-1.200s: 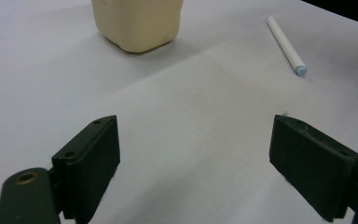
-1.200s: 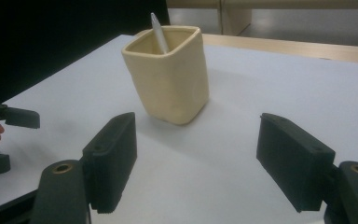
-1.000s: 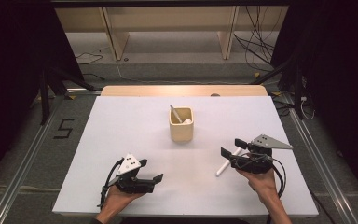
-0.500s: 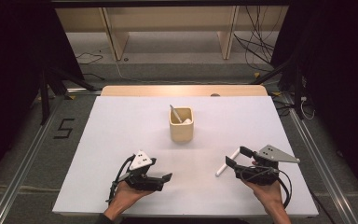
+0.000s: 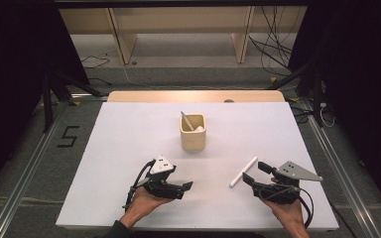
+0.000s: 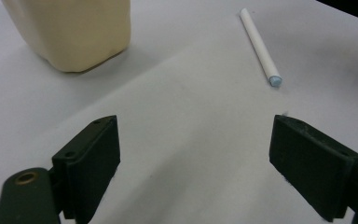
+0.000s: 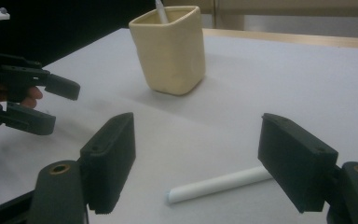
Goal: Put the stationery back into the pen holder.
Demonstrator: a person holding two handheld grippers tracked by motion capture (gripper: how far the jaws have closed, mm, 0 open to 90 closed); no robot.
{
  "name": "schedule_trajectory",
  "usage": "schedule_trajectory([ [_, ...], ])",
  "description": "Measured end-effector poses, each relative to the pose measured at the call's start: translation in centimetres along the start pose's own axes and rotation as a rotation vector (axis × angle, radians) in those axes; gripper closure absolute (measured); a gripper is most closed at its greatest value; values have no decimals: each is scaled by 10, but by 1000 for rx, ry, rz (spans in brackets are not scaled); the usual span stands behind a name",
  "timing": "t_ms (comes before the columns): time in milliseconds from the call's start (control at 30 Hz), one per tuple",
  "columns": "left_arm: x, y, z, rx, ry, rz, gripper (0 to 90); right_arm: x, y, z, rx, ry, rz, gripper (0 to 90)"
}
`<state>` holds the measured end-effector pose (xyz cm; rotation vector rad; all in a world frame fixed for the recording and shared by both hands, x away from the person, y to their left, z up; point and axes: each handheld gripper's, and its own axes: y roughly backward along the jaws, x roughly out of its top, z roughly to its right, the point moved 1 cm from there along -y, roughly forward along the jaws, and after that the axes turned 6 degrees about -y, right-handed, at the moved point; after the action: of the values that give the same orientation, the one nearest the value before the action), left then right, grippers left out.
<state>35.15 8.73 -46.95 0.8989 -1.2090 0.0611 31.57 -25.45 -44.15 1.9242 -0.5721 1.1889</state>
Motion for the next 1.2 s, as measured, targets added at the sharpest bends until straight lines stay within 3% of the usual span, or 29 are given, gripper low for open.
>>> schedule_trajectory([
  [467,20,-18,7,-18,-31,-14,160,-4,5,-1,-15,-1,4,278],
  [800,36,-41,23,-63,-48,-26,161,-6,9,2,-24,-17,15,273],
  [1200,44,-69,45,-95,-65,-64,170,-7,15,6,-44,-27,29,272],
])
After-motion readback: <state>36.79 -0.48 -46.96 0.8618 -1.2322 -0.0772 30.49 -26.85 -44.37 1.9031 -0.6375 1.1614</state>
